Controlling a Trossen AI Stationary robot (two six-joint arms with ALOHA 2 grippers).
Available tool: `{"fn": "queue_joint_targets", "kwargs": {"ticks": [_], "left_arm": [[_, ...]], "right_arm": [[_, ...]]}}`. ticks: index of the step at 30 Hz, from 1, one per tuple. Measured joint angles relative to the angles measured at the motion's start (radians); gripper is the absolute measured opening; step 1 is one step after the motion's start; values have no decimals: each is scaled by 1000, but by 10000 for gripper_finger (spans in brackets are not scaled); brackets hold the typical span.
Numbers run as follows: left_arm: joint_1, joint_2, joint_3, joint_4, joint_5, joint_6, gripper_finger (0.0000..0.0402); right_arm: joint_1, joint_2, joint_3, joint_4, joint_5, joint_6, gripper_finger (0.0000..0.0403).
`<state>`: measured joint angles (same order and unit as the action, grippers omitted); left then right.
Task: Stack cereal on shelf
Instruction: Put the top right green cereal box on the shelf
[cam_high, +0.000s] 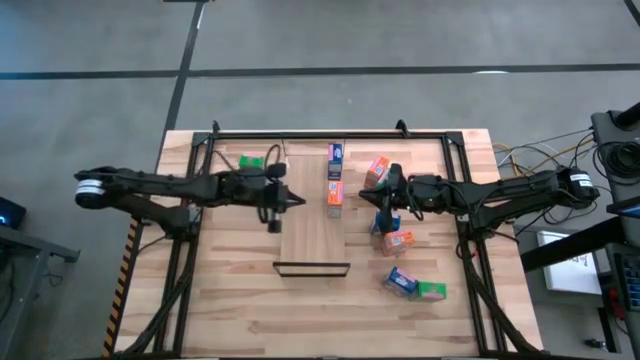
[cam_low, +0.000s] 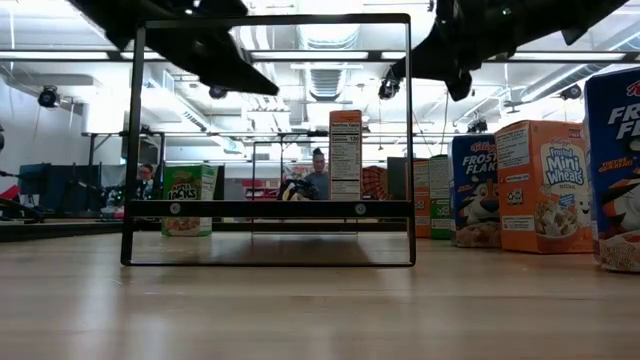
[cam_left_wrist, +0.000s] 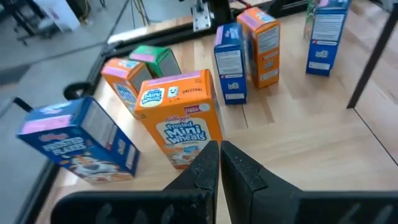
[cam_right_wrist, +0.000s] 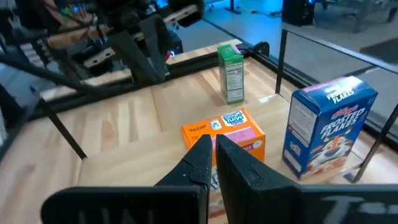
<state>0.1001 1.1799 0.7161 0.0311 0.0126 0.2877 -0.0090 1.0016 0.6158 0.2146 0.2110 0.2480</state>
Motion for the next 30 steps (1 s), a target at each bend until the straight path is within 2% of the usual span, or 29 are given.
{"fn": "queue_joint_targets", "kwargs": {"ticks": [6, 9, 16, 24, 30], "left_arm": [[1, -136, -97, 25, -3, 2, 0], [2, -186, -122, 27, -4, 0, 0], [2, -249, -150, 28, -5, -8, 0], [2, -255, -154, 19, -5, -8, 0], [2, -252, -154, 18, -5, -8, 0]], "right_arm": [[0, 0, 0, -16, 0, 141, 13], [-10, 0, 29, -110, 4, 224, 13], [-39, 33, 221, -610, 128, 418, 13], [-112, 129, 450, -1137, 128, 575, 13], [-177, 219, 561, -1334, 51, 553, 13]]}}
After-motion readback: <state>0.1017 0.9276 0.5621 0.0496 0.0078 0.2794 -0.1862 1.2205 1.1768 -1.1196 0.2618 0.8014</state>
